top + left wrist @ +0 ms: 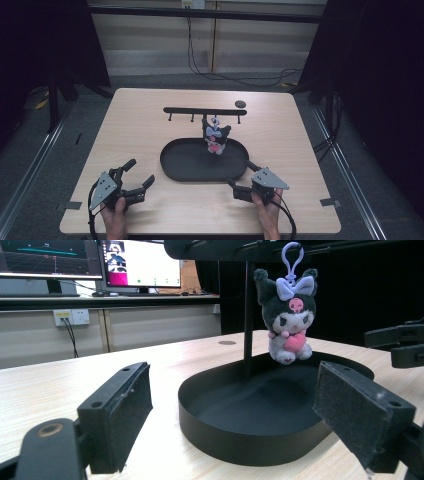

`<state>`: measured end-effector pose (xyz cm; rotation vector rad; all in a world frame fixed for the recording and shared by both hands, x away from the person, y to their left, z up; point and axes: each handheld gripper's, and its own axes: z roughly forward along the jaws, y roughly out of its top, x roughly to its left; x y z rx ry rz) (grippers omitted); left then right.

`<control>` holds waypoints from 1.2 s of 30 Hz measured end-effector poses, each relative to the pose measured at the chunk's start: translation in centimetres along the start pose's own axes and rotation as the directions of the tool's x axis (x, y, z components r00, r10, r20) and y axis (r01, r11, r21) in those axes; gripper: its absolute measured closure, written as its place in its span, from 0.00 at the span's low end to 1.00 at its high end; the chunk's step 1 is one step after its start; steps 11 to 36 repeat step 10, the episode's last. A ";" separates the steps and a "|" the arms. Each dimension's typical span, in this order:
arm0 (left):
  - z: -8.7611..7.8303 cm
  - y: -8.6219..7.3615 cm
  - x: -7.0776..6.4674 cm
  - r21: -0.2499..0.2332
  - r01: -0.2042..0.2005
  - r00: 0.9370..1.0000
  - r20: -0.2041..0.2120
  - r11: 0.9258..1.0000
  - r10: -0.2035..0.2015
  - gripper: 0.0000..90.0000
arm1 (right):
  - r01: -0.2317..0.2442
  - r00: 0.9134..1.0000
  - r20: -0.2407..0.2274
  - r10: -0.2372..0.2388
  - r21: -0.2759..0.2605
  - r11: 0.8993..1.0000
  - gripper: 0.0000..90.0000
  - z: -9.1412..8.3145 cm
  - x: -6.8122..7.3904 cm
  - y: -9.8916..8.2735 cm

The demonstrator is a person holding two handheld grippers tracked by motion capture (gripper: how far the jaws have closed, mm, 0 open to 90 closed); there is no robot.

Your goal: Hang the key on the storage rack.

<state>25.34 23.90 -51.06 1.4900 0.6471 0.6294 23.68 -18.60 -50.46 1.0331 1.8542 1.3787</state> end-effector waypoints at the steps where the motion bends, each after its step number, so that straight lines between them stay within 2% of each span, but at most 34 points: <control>1: 0.0 0.0 0.0 0.000 0.001 1.000 0.000 1.000 -0.001 0.17 | -0.005 1.000 0.003 0.005 -0.043 0.999 0.15 -0.4 0.0 -0.2; 5: 0.0 0.0 0.0 0.000 0.000 1.000 0.000 1.000 0.000 0.17 | -0.027 0.999 0.013 0.030 -0.150 0.988 0.15 -1.3 0.0 -0.7; 8: 0.0 0.0 0.0 0.001 0.002 1.000 -0.003 1.000 -0.002 0.17 | -0.048 0.997 0.041 0.061 -0.261 0.964 0.15 -2.3 0.0 -1.3; 9: 0.0 0.0 0.0 0.001 0.002 1.000 -0.003 1.000 -0.002 0.17 | -0.044 0.998 0.037 0.058 -0.303 0.952 0.14 -2.6 0.0 -1.6; 10: 0.0 0.0 0.0 0.001 0.000 1.000 -0.003 1.000 0.000 0.17 | -0.037 0.998 0.032 0.050 -0.320 0.947 0.14 -2.8 0.1 -1.6; 36: 0.0 0.0 0.0 0.001 0.000 1.000 -0.003 1.000 0.000 0.17 | -0.037 0.998 0.032 0.050 -0.320 0.947 0.14 -2.8 0.1 -1.6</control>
